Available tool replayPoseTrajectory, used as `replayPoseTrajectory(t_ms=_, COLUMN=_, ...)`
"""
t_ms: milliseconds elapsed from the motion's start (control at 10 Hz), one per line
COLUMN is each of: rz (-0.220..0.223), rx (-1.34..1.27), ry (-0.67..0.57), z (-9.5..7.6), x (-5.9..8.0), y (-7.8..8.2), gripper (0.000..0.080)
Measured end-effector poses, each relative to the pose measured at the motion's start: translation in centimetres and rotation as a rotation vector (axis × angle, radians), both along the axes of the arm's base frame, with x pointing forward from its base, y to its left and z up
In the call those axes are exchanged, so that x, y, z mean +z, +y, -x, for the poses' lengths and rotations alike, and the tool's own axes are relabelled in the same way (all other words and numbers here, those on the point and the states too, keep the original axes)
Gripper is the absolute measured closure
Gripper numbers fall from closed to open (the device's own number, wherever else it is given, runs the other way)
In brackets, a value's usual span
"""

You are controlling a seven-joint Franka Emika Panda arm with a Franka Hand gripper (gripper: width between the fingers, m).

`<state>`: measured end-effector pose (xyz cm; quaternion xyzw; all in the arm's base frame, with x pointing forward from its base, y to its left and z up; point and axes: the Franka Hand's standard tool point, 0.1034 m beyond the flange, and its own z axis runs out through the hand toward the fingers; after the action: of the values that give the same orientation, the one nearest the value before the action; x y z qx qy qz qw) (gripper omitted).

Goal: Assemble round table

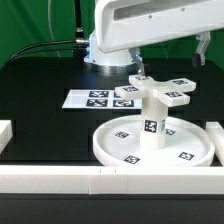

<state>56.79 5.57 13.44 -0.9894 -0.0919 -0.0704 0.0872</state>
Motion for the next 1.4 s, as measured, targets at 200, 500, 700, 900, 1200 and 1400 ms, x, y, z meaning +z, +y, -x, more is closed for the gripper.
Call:
replayPoseTrajectory(t_ms=200, rz=0.087, rx=0.326, ry=-0.074, z=-0.50, x=0.19, y=-0.36, gripper=0.0151)
replayPoseTrajectory(t_ms=500, rz=0.132, rx=0.517, ry=-0.089, z=-0.57, x=-0.05, y=-0.54, gripper=0.0151)
replayPoseTrajectory(t_ms=700, rz=0.150, rx=0.644, ry=-0.107, z=-0.56, x=-0.12, y=-0.71, gripper=0.0151)
replayPoseTrajectory(t_ms=900, rz=0.168, rx=0.757, ry=-0.121, z=-0.54, x=-0.21, y=-0.89, gripper=0.0151)
replayPoseTrajectory(t_ms=1200, rz=0.188, rx=0.893, ry=-0.138, z=-0.53, x=-0.30, y=-1.13, gripper=0.0151)
replayPoseTrajectory(t_ms=1400, rz=0.212, rx=1.028, ry=-0.156, z=-0.33, x=-0.54, y=-1.26, gripper=0.0151)
